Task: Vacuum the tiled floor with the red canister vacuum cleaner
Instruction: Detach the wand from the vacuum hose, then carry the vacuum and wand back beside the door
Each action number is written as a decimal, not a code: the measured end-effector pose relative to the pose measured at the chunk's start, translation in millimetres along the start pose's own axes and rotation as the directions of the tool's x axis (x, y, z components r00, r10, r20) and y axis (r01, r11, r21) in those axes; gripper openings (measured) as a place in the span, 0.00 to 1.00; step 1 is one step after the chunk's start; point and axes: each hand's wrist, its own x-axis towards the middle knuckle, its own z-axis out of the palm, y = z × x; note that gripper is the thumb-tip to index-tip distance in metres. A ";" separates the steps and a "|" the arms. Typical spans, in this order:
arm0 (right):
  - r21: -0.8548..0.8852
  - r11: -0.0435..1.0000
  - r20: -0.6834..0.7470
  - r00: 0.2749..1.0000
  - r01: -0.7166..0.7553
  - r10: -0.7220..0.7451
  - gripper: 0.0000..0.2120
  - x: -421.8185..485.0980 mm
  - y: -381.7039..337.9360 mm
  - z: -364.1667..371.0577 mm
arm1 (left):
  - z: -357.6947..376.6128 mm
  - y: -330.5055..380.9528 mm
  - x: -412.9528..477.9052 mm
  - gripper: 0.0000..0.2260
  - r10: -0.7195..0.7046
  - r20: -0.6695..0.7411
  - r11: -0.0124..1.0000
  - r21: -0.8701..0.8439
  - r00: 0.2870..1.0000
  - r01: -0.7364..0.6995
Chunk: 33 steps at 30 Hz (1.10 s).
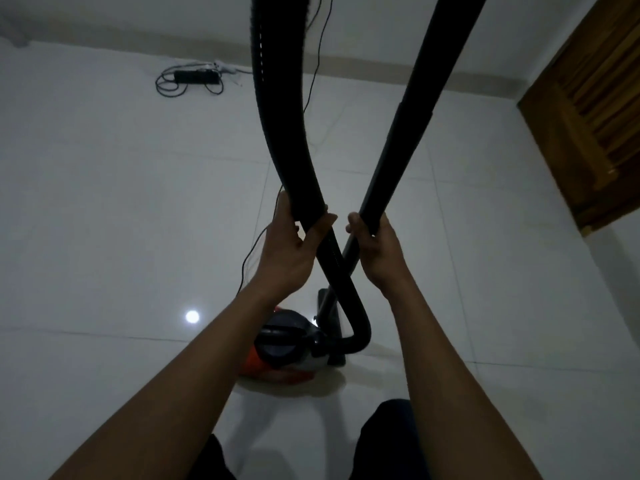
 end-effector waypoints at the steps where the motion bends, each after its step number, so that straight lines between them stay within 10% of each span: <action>1: 0.015 0.999 -0.004 0.999 0.041 -0.041 0.20 7.1 7.7 0.9 | 3.6 -15.7 3.9 0.14 0.028 0.005 1.000 0.011 1.000 -0.028; 18: -0.026 0.989 0.164 0.976 0.147 -0.140 0.27 -14.3 116.6 32.1 | 28.9 -107.3 -8.1 0.07 0.135 0.140 0.991 -0.012 0.981 -0.135; 23: -0.094 0.989 -0.022 0.993 0.115 -0.118 0.30 -14.7 131.3 48.7 | 27.6 -108.7 -14.0 0.12 0.186 0.130 0.983 -0.023 0.974 -0.185; 27: -0.085 0.991 -0.034 0.994 0.103 -0.106 0.27 -21.4 127.4 56.6 | 22.7 -163.2 -54.5 0.32 -0.157 0.057 0.957 0.255 0.986 0.138; 30: -0.065 0.992 -0.041 0.992 0.113 -0.116 0.26 -21.5 127.7 57.0 | 3.5 -235.8 -91.5 0.43 -0.512 -0.068 0.655 0.615 0.856 0.440; 33: -0.056 0.991 -0.046 0.992 0.118 -0.120 0.26 -22.3 129.7 55.5 | -11.7 -284.8 -127.4 0.45 -0.659 -0.058 0.655 0.444 0.750 0.611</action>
